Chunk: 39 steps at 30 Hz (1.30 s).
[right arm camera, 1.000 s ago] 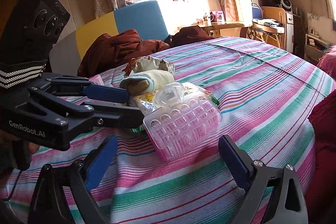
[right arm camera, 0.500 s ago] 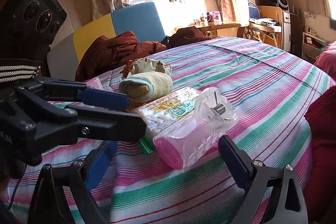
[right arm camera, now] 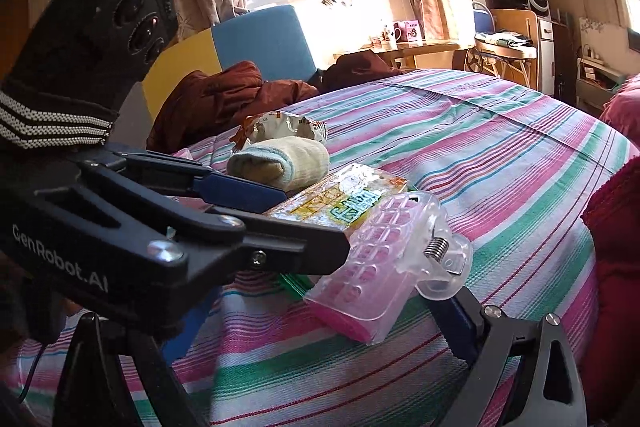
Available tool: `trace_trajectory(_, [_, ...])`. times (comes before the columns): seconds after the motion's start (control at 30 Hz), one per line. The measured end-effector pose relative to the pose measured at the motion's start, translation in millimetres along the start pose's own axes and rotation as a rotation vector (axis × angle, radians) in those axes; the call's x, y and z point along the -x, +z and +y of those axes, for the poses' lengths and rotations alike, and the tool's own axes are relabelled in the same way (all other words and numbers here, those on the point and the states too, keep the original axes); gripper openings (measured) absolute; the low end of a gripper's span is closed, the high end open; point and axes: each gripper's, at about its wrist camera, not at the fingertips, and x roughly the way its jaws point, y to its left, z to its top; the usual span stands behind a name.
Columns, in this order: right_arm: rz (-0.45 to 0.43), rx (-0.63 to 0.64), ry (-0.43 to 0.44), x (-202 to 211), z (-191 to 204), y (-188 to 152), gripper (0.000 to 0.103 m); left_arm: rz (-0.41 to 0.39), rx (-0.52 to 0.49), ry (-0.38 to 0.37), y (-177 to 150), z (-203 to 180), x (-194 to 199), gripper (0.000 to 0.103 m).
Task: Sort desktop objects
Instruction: 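Grasp the pink plastic container with the right tool, then grasp the WEIDAN cracker pack with left tool while right tool holds the pink container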
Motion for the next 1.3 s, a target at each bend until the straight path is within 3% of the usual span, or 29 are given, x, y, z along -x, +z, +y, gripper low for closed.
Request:
trace_trajectory(0.17, [-0.003,-0.015,-0.022,7,2,1,0.097,0.005,0.025,-0.002,5,-1,-2,0.059])
trace_trajectory(0.23, [-0.005,-0.021,-0.031,10,3,1,0.096,-0.006,0.011,0.017,0,-4,2,0.052])
trace_trajectory(0.3, [-0.005,-0.026,-0.040,13,4,1,0.092,-0.006,0.028,0.023,-7,-1,5,0.036])
trace_trajectory(0.37, [0.005,-0.015,-0.041,13,5,1,0.088,-0.022,0.050,0.018,-18,3,10,0.032])
trace_trajectory(0.47, [0.026,0.021,-0.053,13,10,-2,0.074,-0.049,0.065,0.001,-33,0,22,0.032])
trace_trajectory(0.63, [0.071,0.081,0.000,15,24,-10,0.061,-0.069,0.083,-0.023,-56,-7,37,0.032])
trace_trajectory(0.87, [0.099,0.142,0.041,17,41,-16,0.060,-0.132,0.129,0.006,-81,-5,58,0.032])
trace_trajectory(1.23, [0.077,0.088,-0.050,21,25,-3,0.063,-0.163,0.176,0.049,-93,6,68,0.032])
trace_trajectory(1.27, [0.079,0.090,-0.068,20,25,-3,0.059,-0.167,0.177,0.049,-93,6,68,0.034])
trace_trajectory(1.3, [0.080,0.090,-0.086,19,24,-2,0.048,-0.171,0.172,0.051,-91,6,68,0.035])
